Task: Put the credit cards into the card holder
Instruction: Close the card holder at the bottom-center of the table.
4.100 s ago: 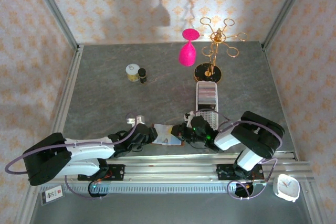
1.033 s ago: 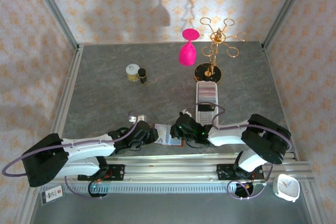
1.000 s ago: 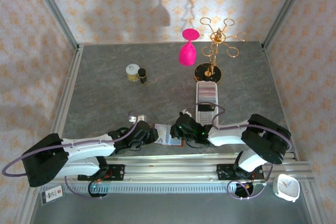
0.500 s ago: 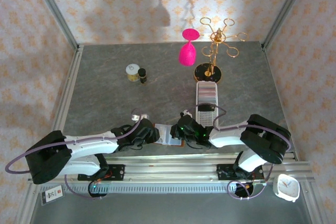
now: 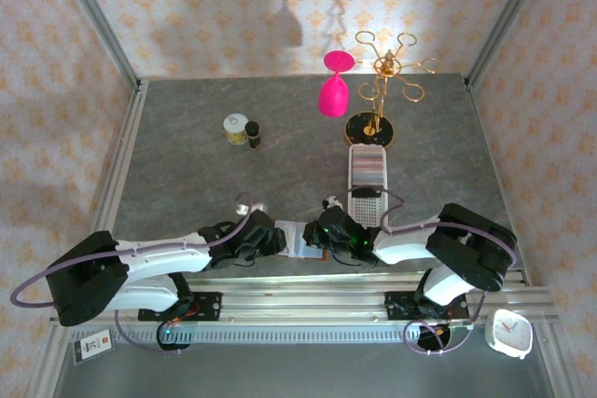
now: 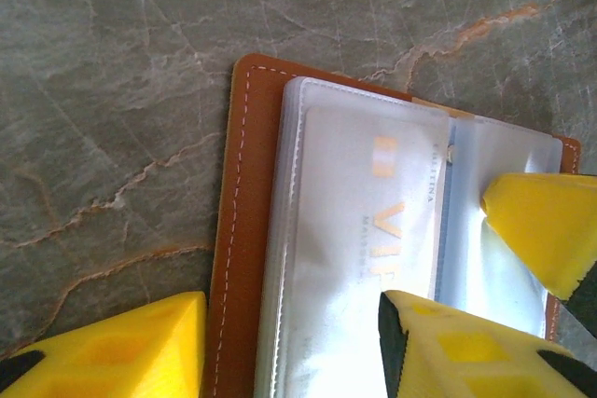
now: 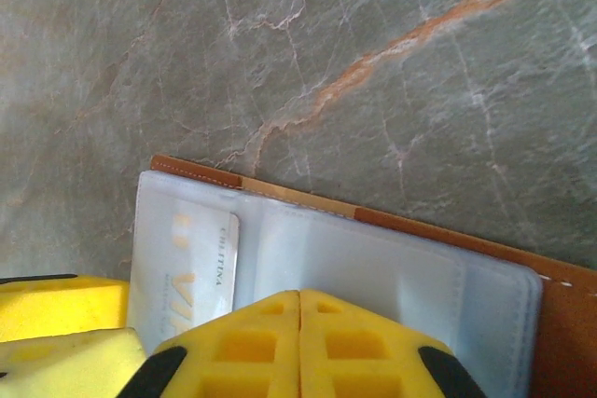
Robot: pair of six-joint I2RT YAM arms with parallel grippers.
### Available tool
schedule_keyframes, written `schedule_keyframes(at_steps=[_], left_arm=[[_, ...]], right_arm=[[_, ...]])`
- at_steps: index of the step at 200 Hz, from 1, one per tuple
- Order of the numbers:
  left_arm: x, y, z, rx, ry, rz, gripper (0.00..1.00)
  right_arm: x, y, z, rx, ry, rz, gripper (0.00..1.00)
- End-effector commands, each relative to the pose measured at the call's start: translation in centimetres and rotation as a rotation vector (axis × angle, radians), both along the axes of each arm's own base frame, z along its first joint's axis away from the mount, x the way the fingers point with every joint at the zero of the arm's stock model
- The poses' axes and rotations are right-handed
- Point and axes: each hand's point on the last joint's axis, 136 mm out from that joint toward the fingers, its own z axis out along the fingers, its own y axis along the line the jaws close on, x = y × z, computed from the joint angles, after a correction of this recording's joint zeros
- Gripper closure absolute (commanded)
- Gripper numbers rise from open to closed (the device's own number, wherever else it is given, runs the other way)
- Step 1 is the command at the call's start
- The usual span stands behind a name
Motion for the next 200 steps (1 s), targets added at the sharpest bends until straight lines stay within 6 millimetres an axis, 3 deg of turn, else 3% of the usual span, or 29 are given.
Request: schedule_keyframes(at_steps=[1,53,97,138,168,200], left_arm=[[0.1,-2.2,2.7,-0.161,-0.019,0.009,0.51],[0.4,-3.3,5.6,-0.390,-0.086,0.043,0.51],[0.4,-3.1,5.2,-0.403,-0.081,0.054,0.54],[0.7,-3.1,5.9,-0.443,-0.117,0.065,0.59],[0.7,-2.5,5.1,-0.391,-0.116,0.071,0.65],[0.7,-1.0,3.0,-0.239,-0.094,0.089,0.84]], right_arm=[[-1.6,-2.9,-3.8,-0.130,0.077,-0.019,0.92],[-1.6,-2.6,-3.6,-0.106,0.076,-0.021,0.92],[-1.5,-2.5,-3.1,-0.084,0.069,-0.029,0.92],[-1.3,-2.5,-2.6,-0.069,0.061,-0.039,0.92],[-1.1,-2.4,-2.1,-0.058,0.048,-0.044,0.92],[-0.6,-2.2,-0.5,-0.038,0.005,-0.051,0.88]])
